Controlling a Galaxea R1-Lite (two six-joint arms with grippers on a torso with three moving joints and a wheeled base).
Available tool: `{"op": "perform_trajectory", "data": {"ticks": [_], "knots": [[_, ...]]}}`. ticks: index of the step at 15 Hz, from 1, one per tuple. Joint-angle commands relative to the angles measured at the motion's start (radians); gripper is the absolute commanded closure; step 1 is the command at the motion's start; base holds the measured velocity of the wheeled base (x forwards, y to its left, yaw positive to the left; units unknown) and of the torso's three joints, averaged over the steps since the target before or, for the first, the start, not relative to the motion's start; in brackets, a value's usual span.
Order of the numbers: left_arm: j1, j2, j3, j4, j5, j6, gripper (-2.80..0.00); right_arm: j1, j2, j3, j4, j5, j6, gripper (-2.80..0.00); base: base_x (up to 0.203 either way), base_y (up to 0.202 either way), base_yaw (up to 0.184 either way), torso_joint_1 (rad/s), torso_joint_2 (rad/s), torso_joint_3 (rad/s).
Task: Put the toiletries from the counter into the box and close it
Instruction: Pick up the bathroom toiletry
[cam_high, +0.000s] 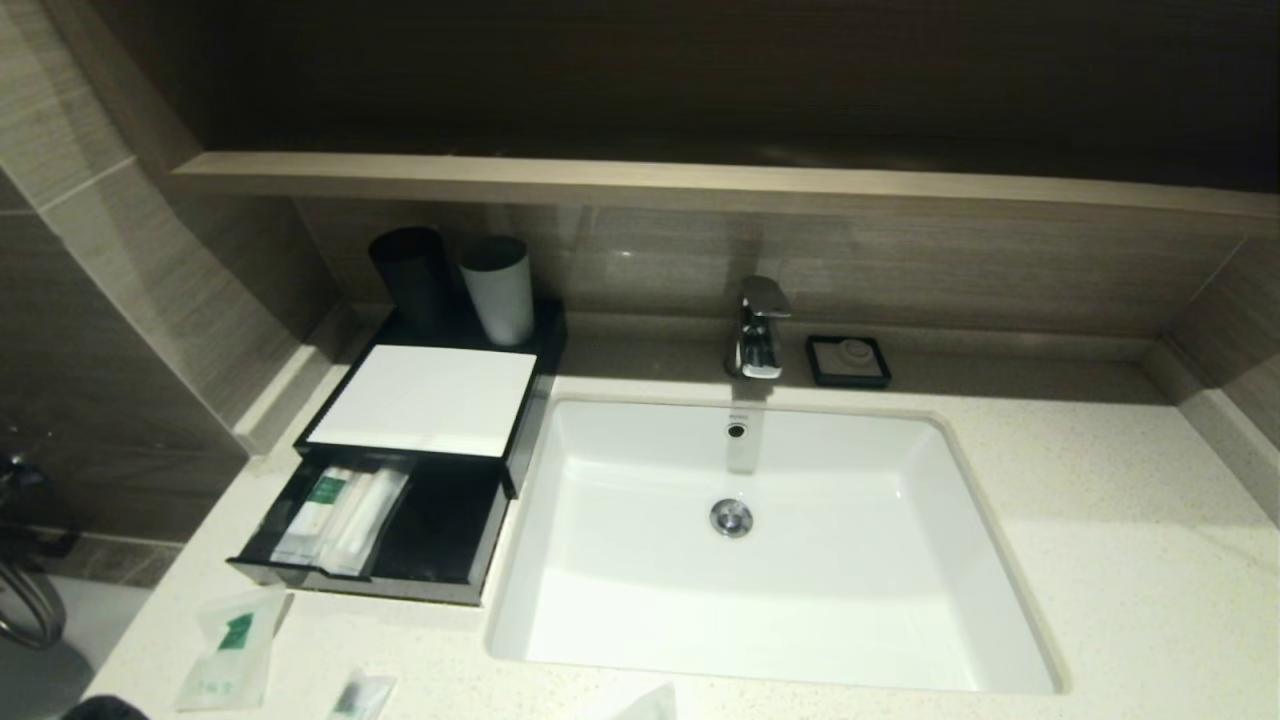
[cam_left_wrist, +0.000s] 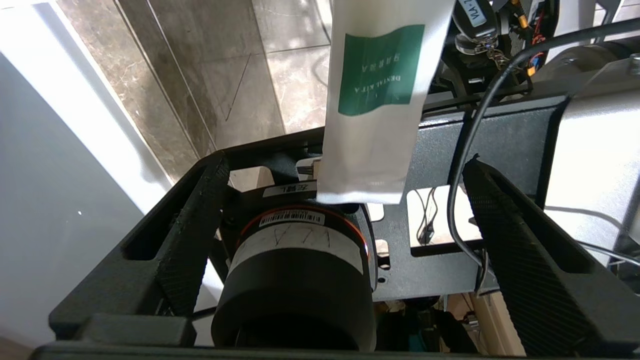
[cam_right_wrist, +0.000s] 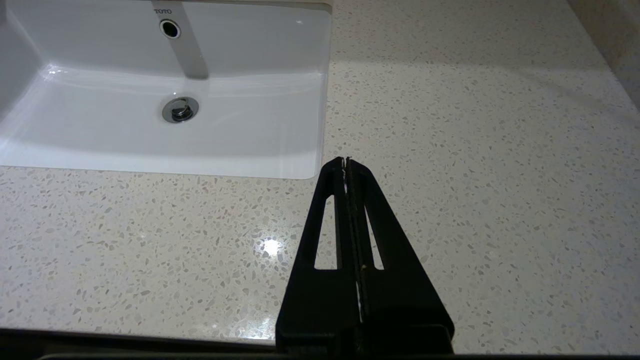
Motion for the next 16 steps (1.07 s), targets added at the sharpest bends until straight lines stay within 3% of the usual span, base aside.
{"op": "perform_trajectory", "data": {"ticks": [1, 16], "knots": [[0.0, 0.039, 0.022, -0.025, 0.001, -0.002, -2.8, 0.0, 0.0, 0.0, 0.0, 0.0, 0.0, 0.0, 0.0, 0.0, 0.0, 0.0, 0.0, 0.0], [0.0, 0.105, 0.09, -0.151, 0.006, -0.002, -2.8, 0.0, 0.0, 0.0, 0.0, 0.0, 0.0, 0.0, 0.0, 0.0, 0.0, 0.0, 0.0, 0.0]]}}
